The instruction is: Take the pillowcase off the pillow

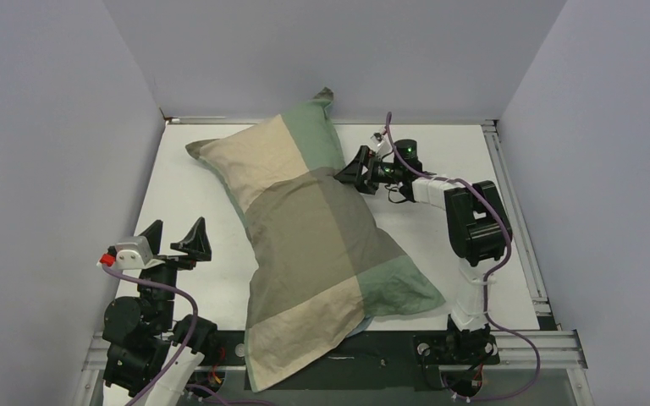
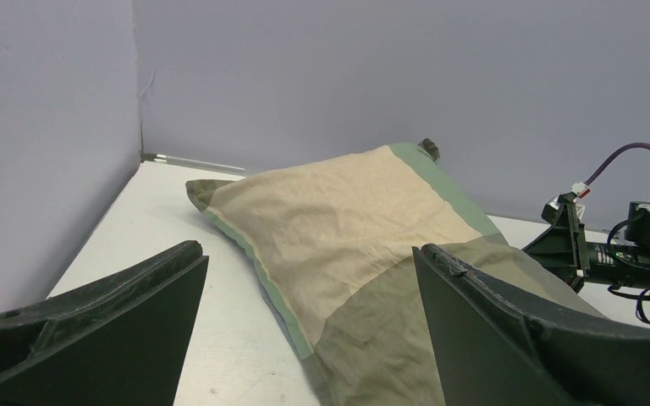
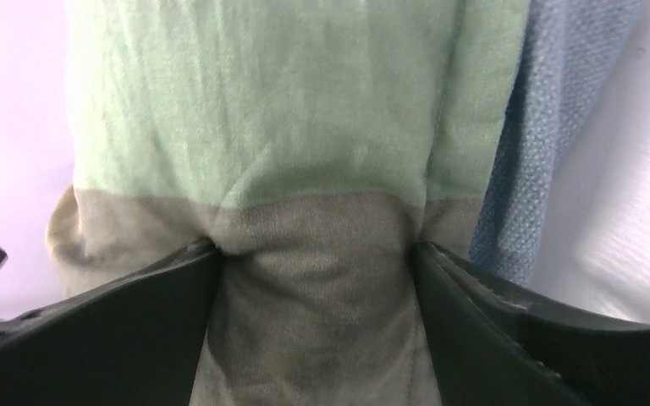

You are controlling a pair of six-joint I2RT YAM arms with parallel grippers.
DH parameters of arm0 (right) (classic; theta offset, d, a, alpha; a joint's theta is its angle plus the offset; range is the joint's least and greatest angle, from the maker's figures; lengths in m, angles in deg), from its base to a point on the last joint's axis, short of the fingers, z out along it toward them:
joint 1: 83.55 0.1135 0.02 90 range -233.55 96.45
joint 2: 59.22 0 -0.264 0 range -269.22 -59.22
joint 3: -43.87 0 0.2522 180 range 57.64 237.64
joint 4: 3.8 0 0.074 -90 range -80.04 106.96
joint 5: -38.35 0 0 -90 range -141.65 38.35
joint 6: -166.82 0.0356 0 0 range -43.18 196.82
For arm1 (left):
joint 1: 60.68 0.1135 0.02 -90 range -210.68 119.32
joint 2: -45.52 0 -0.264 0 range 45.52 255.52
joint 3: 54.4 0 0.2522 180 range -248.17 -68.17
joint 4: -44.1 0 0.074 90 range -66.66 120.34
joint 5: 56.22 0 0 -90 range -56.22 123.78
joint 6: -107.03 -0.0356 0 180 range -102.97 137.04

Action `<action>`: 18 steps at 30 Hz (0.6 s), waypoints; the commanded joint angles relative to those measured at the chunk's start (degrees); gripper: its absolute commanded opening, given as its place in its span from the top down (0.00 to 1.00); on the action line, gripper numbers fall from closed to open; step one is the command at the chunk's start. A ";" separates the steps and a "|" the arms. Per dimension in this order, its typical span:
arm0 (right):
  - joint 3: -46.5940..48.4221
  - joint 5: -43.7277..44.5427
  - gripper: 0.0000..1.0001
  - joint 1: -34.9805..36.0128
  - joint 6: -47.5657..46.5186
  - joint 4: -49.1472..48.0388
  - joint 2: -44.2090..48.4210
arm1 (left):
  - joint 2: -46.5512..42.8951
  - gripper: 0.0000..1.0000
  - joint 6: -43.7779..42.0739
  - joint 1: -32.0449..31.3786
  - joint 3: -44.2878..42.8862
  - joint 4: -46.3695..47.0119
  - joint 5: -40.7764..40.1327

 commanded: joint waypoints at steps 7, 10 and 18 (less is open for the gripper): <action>-1.14 -5.82 0.93 1.68 3.17 -12.14 0.83 | 0.76 0.04 0.01 -0.30 -0.81 1.64 0.91; -0.09 -4.79 0.95 1.27 -0.01 -6.66 3.85 | 0.53 0.04 0.01 -0.31 -0.81 1.61 0.66; 7.40 4.11 0.95 -0.74 -11.46 13.15 14.18 | -0.58 0.04 0.48 -0.64 0.06 2.02 -3.50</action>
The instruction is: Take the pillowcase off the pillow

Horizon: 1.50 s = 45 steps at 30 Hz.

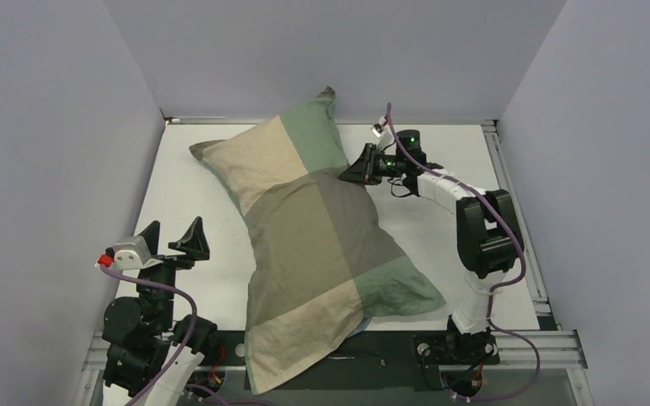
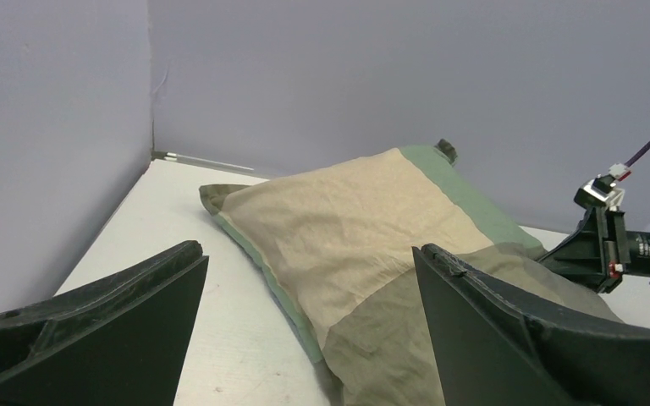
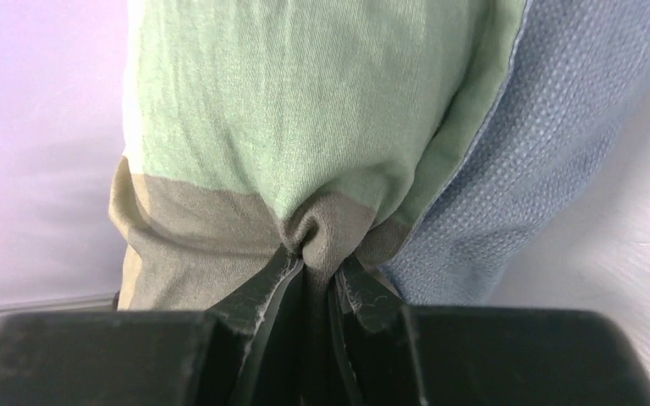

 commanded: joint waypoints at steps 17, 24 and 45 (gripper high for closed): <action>43.13 32.13 0.95 -3.70 -26.03 42.12 16.84 | -1.69 0.04 0.52 -1.72 -0.37 1.33 -1.62; 46.99 32.15 0.93 -0.59 -28.64 43.20 16.10 | -1.74 0.04 0.52 -1.92 -0.45 1.11 -2.08; 32.82 36.81 0.93 24.47 -26.40 38.66 3.27 | -1.66 0.04 0.65 -2.03 -0.45 0.85 -2.79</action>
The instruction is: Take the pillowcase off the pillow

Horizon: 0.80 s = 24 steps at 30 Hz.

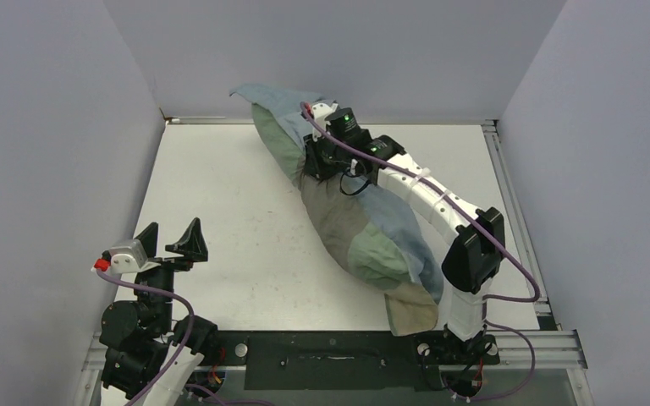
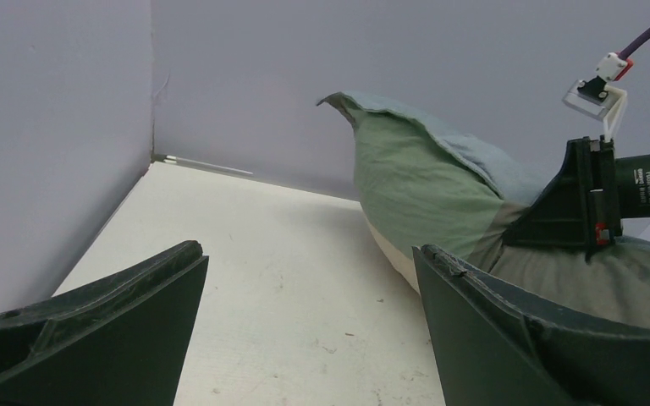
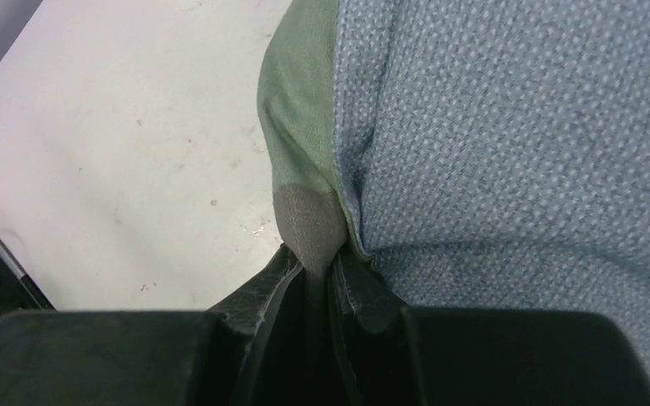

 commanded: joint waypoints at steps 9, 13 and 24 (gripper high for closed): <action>3.42 -2.84 0.66 8.73 2.62 -3.32 -3.41 | -1.94 0.04 0.74 -0.27 -0.45 0.78 0.41; 3.57 -2.78 0.46 9.88 2.03 -2.80 -1.32 | -1.78 0.04 0.57 -0.27 -0.61 0.67 0.84; -8.47 4.37 0.00 10.05 1.11 -1.92 11.99 | 1.82 0.04 0.51 -0.22 -1.06 0.30 2.18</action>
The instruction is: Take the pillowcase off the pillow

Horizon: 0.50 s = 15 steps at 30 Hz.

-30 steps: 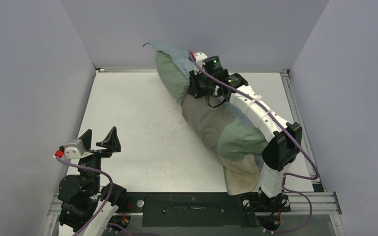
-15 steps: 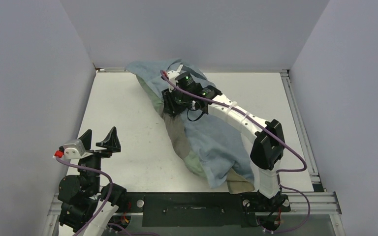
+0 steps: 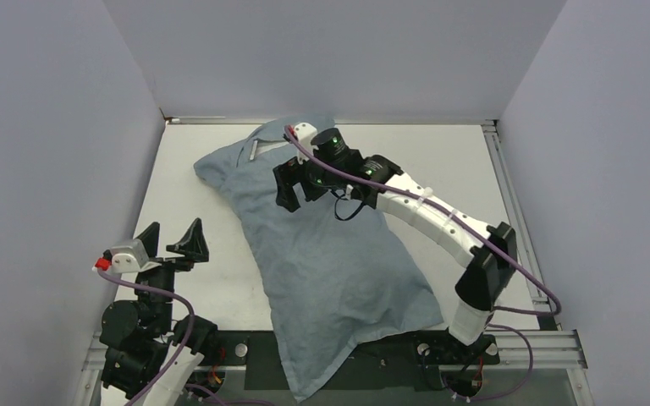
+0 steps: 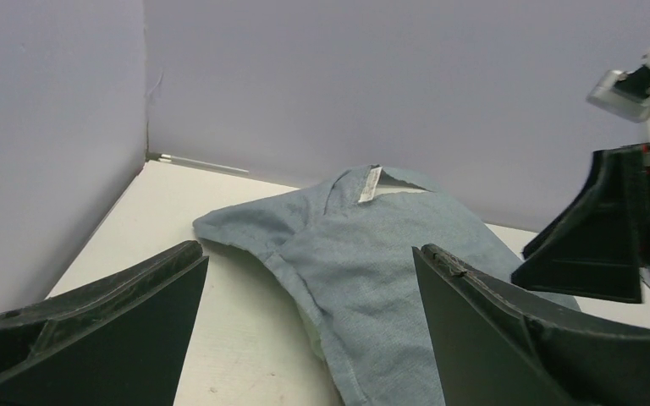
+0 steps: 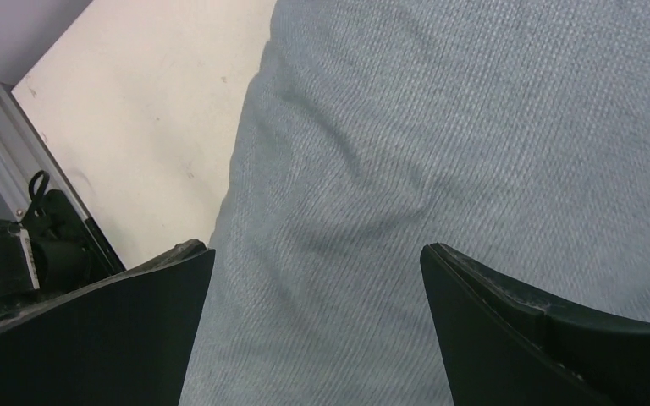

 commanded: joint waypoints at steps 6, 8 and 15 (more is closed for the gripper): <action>-15.99 9.46 0.10 -0.44 -0.21 1.38 18.12 | 9.62 0.04 1.56 -0.18 -3.24 0.02 4.51; -19.39 10.99 0.10 -0.40 0.15 2.88 22.17 | 16.08 0.04 2.46 -0.09 -5.55 -1.34 6.98; -30.53 10.93 0.10 -0.42 3.10 6.38 32.96 | 40.85 0.04 6.11 0.89 -17.82 -6.89 13.30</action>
